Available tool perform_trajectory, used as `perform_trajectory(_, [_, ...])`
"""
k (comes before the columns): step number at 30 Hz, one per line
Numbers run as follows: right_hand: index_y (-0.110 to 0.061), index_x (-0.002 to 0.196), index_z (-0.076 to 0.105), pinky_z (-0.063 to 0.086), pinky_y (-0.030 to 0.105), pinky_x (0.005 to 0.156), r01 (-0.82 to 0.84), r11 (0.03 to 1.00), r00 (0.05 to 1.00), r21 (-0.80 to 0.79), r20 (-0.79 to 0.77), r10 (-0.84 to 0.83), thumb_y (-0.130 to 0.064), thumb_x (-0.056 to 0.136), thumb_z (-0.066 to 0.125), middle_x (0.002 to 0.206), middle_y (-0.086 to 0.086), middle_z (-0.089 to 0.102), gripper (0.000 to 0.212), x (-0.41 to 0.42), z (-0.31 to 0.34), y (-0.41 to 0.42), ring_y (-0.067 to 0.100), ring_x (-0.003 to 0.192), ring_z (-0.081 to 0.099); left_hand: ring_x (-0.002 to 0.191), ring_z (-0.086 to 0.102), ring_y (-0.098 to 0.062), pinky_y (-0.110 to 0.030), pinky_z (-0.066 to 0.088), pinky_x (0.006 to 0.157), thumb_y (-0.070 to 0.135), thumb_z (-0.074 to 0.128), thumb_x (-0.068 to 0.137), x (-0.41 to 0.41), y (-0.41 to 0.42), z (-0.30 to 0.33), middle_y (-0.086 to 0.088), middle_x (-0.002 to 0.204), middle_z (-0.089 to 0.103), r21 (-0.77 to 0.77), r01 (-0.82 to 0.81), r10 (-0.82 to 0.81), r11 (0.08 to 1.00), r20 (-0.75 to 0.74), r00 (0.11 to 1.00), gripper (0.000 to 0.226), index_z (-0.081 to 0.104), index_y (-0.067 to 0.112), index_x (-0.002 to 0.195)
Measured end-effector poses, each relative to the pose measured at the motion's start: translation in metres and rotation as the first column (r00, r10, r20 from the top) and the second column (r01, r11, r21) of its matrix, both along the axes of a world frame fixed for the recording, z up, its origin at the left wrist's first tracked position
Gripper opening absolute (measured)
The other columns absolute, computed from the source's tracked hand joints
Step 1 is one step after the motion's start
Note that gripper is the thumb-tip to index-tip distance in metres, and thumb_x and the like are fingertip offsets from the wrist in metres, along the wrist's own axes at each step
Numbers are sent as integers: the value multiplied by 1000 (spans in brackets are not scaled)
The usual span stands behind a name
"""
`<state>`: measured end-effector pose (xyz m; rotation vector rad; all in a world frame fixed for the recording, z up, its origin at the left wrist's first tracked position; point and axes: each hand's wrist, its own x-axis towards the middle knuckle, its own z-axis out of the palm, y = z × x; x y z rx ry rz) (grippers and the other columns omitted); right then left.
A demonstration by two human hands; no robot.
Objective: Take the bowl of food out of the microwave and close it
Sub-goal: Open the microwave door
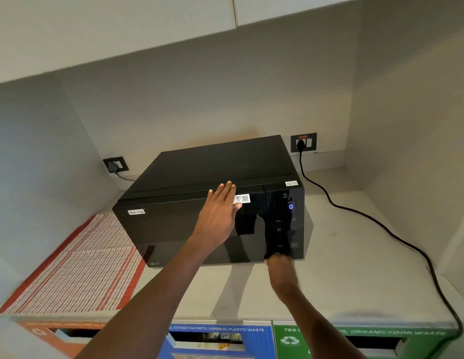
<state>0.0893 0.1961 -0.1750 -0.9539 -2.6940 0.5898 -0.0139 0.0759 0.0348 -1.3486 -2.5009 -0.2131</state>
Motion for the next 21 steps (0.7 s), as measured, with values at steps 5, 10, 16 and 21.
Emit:
perform_trajectory(5, [-1, 113, 61, 51, 33, 89, 61, 997, 997, 48, 41, -63, -16, 92, 59, 107, 18, 66, 26, -10, -7, -9, 28, 99, 63, 150, 17, -21, -40, 17, 123, 38, 23, 104, 0, 4, -1, -3, 162, 20, 4, -27, 27, 1000, -38, 999, 55, 19, 15, 154])
perform_trajectory(10, [6, 90, 67, 56, 40, 67, 66, 987, 977, 146, 190, -94, -5, 67, 83, 79, 26, 66, 30, -14, -19, -8, 35, 73, 63, 149, 21, -19, -37, 17, 122, 37, 25, 104, 1, 2, -3, -1, 161, 23, 28, -32, 33, 999, -42, 999, 53, 21, 17, 153])
perform_trajectory(16, [4, 86, 69, 55, 38, 67, 26, 971, 977, 237, 201, -75, -3, 69, 80, 78, 22, 67, 21, -12, -13, -9, 32, 73, 63, 148, 24, -20, -38, 20, 122, 31, 29, 105, 3, -2, 1, -2, 160, 28, 48, -2, 3, 999, -20, 1000, 50, 25, 16, 152])
perform_trajectory(21, [0, 80, 71, 56, 33, 60, 16, 983, 997, 185, 70, -30, 0, 66, 82, 78, 19, 67, 18, -9, -24, -3, 28, 72, 62, 149, 22, -19, -40, 19, 123, 29, 31, 104, 7, -10, 3, -1, 160, 26, 38, 27, -27, 999, -4, 1000, 50, 23, 16, 152])
